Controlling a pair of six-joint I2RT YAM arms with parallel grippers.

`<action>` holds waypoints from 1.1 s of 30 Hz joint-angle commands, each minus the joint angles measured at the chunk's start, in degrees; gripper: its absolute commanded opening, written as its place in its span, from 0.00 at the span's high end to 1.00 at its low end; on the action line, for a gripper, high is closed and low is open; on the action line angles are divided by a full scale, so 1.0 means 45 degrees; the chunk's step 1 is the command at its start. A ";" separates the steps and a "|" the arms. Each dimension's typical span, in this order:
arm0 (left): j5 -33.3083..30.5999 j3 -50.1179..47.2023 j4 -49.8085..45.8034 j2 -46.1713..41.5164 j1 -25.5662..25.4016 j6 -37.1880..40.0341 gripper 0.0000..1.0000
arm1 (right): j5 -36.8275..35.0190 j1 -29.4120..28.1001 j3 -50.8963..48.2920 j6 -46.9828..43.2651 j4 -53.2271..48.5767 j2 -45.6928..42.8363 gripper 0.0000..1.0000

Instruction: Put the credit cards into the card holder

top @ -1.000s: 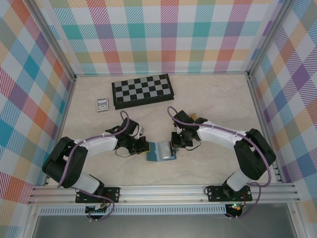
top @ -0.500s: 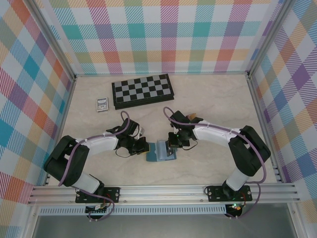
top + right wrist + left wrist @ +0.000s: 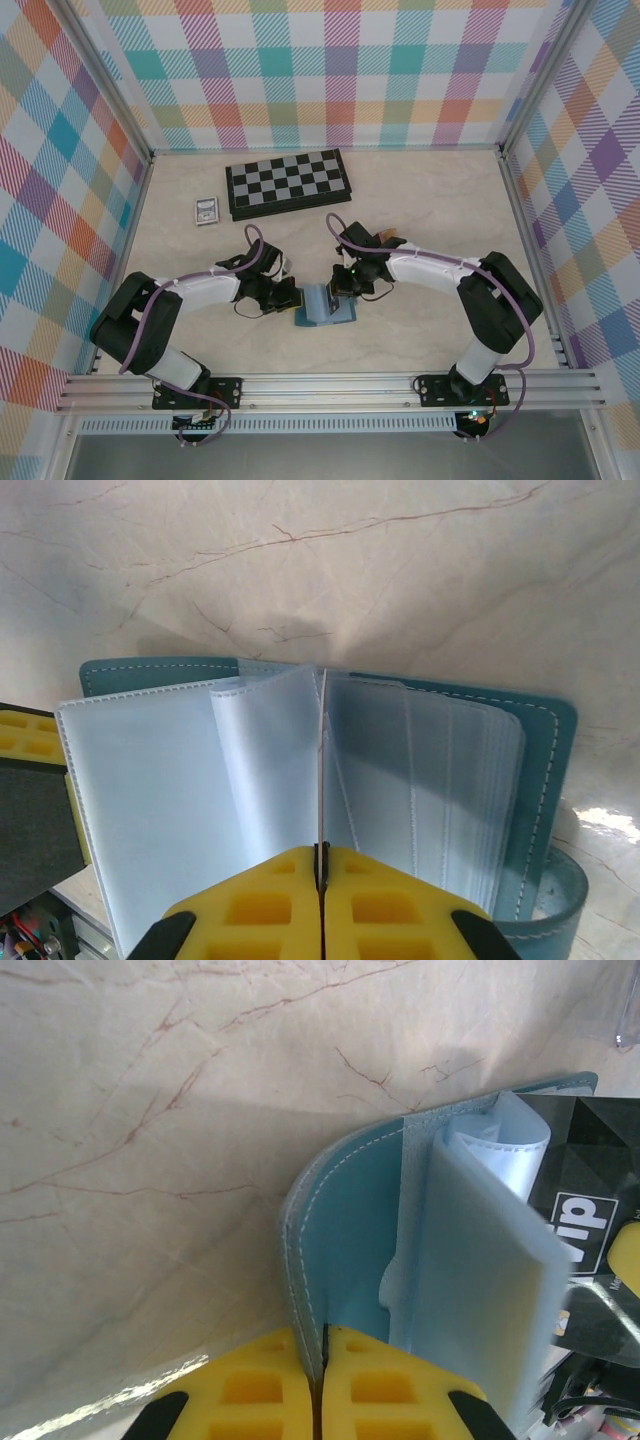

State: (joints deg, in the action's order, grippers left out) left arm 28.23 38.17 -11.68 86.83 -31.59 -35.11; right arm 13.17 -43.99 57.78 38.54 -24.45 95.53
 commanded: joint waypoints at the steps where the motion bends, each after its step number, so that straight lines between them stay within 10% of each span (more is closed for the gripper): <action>1: -0.0015 -0.0011 0.0575 0.0027 -0.0264 -0.0117 0.95 | 0.0380 -0.0166 0.0491 0.0120 -0.0115 -0.0255 0.93; 26: -0.0639 -0.0321 0.1030 -0.0408 -0.0342 -0.0634 0.94 | -0.0738 -0.0976 0.1564 -0.0389 -0.1440 0.0696 0.92; 33: -0.2147 -0.0528 0.0016 -0.1658 -0.0340 -0.0829 0.76 | -0.0663 -0.0982 0.1172 0.0022 -0.0792 0.0983 0.92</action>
State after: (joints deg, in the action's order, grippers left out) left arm 22.81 36.77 -8.60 83.24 -32.62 -38.35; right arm 10.50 -48.12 64.18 37.67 -29.17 99.39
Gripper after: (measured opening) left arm 0.223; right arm 0.087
